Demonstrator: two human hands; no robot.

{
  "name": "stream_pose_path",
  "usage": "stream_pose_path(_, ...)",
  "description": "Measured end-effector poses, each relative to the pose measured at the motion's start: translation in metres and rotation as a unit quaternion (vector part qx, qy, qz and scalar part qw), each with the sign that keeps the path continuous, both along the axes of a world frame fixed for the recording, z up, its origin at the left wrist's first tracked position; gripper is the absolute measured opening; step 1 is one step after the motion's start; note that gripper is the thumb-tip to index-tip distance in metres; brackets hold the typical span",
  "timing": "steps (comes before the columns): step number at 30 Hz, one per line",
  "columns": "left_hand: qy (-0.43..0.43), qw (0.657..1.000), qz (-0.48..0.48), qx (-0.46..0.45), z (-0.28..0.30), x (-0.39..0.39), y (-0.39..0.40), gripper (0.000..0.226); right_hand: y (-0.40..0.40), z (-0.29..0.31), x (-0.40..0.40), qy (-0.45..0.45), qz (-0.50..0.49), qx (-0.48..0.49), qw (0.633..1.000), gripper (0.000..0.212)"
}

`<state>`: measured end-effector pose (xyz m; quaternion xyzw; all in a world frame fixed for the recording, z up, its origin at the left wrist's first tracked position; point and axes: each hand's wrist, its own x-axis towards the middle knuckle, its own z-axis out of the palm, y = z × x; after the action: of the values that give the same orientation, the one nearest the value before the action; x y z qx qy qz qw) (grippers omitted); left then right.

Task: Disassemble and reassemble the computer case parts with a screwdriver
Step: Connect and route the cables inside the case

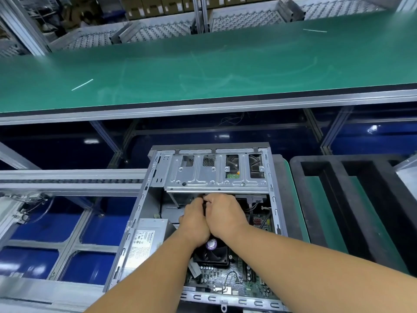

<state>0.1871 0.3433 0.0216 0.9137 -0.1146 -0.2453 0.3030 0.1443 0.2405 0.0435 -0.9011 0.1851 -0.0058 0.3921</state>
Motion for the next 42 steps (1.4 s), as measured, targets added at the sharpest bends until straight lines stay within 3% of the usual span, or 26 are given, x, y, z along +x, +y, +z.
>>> stream_pose_path(4, 0.030, 0.988, 0.096, -0.114, 0.001, 0.002, -0.003, 0.015, -0.002, -0.002, -0.001, -0.005, 0.008, -0.016, 1.000, 0.034)
stream_pose_path(8, 0.106, 0.914, 0.284, -0.272, 0.003, 0.007, -0.003, 0.019, -0.002, -0.005, -0.002, -0.009, 0.030, -0.048, 0.998, 0.022)
stream_pose_path(20, 0.092, 0.889, 0.321, -0.313, -0.006, 0.009, -0.007, 0.018, -0.001, -0.014, -0.006, -0.045, 0.016, -0.046, 0.998, 0.035)
stream_pose_path(34, -0.026, 0.927, 0.280, -0.250, -0.003, 0.006, -0.006, 0.017, 0.000, -0.016, -0.008, -0.036, 0.003, -0.022, 0.999, 0.031)
stream_pose_path(42, 0.028, 0.910, 0.283, -0.303, -0.001, 0.011, -0.005, 0.009, 0.003, -0.013, -0.012, -0.037, -0.001, -0.033, 0.999, 0.020)
